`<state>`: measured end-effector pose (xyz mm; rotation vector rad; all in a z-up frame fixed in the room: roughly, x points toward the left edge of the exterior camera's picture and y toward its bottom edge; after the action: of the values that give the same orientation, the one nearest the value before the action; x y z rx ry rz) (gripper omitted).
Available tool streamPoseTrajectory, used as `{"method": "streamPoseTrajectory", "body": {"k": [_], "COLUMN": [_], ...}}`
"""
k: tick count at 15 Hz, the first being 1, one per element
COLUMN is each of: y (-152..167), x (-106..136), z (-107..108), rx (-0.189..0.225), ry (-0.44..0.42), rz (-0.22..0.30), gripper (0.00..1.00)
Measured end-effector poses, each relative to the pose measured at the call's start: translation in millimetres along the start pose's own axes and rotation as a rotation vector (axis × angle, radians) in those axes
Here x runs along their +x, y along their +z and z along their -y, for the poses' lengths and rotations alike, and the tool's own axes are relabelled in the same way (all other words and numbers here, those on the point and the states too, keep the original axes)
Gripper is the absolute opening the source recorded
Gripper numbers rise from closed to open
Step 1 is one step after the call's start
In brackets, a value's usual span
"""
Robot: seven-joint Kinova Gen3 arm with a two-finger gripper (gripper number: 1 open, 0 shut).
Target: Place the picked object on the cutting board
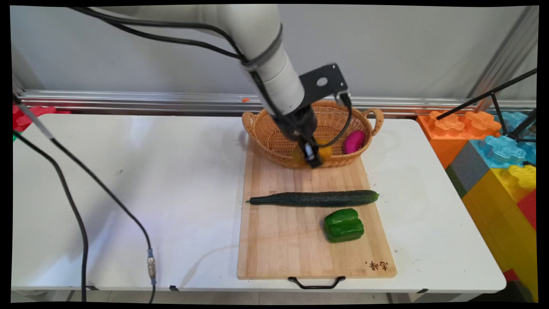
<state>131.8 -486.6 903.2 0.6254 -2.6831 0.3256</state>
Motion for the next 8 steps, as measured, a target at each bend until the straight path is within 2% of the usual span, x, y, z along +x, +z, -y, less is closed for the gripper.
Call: {"method": "streamPoseTrajectory", "body": {"k": [1, 3, 5, 8], "y": [-4, -9, -8, 6], "x": [-5, -15, -26, -46], "z": [-8, -19, -26, -28], "rx": [-0.047, -0.112, -0.152, -0.184], "ry": [0.027, 0.063, 0.094, 0.118], "rz": [0.014, 0.037, 0.060, 0.086], "gripper": [0.00, 0.00, 0.00, 0.00]}}
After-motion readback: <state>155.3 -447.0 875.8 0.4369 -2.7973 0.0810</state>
